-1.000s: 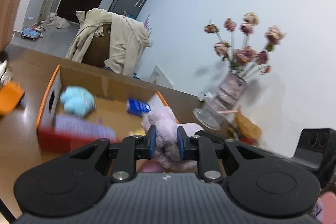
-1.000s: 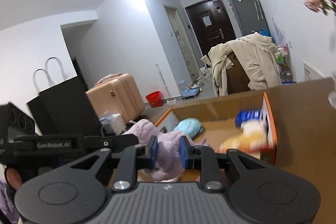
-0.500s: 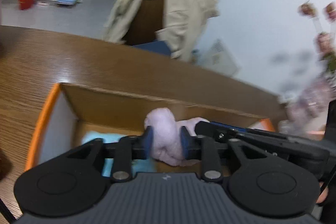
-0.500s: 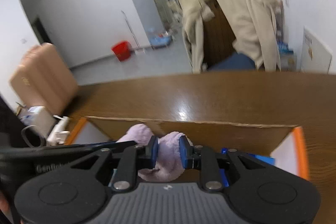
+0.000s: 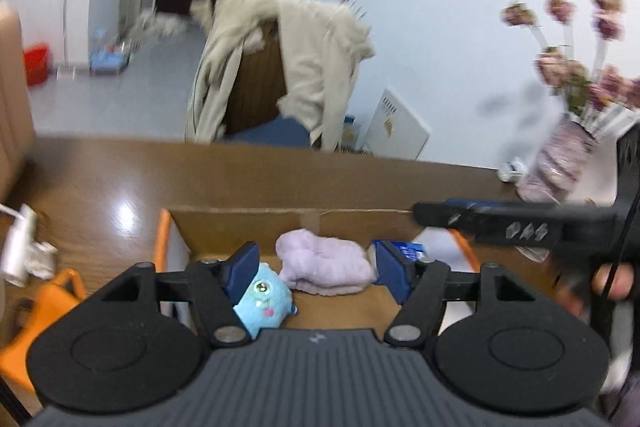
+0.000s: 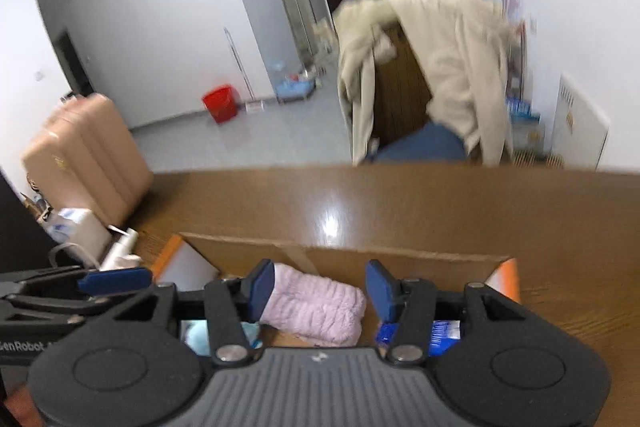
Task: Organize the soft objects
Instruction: 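Carry the lilac scrunchie into the box and open the right gripper, then grasp a pink satin scrunchie with the left gripper while the right grasps another, then carry both pink satin scrunchies into the box and open both grippers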
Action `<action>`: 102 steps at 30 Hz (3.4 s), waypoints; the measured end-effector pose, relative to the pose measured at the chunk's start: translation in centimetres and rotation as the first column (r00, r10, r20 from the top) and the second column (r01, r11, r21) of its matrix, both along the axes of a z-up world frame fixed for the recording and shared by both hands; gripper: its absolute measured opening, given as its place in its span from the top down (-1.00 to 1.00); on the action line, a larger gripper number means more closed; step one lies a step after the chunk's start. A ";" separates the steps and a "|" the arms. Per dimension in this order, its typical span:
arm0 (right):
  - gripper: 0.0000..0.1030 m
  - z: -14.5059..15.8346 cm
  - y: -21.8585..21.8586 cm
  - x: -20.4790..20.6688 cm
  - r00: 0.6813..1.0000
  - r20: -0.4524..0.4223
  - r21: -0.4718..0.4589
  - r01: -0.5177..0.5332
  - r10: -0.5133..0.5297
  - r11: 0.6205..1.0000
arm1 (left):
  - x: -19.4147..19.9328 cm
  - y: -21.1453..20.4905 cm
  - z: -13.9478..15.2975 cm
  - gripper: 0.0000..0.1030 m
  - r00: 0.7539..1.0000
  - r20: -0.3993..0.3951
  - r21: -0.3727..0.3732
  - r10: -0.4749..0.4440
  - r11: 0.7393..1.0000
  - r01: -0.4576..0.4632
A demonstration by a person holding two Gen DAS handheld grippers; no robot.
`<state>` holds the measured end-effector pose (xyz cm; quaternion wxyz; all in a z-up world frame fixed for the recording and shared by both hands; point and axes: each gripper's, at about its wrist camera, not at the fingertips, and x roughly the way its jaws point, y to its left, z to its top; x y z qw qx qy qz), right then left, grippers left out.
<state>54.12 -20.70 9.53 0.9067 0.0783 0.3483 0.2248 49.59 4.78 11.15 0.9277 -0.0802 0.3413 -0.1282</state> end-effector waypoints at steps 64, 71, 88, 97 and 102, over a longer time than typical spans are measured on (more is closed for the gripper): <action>0.84 -12.6 -1.5 -22.4 0.996 0.084 -0.014 -0.038 0.039 0.999 | -21.4 -5.5 -14.6 0.61 0.995 0.080 -0.053 -0.052 0.997 0.057; 0.86 -8.6 -2.6 -28.1 0.982 0.178 0.044 -0.072 0.063 0.996 | -26.8 -5.1 -10.5 0.63 0.982 0.174 -0.064 -0.069 0.995 0.081; 0.88 -2.4 -3.1 -16.3 0.984 0.162 0.074 -0.085 0.073 0.994 | -12.6 -5.6 -2.3 0.63 0.976 0.139 0.051 -0.167 0.986 0.162; 0.76 -8.2 -1.1 -1.3 0.992 -0.128 -0.063 -0.018 0.010 0.998 | 2.8 -7.0 -9.7 0.53 0.988 -0.122 0.054 -0.095 0.993 0.102; 0.42 -7.5 -1.4 -1.7 0.996 -0.083 -0.069 -0.015 0.009 0.998 | 3.4 -5.7 -10.3 0.04 0.989 -0.118 0.003 -0.087 0.996 0.087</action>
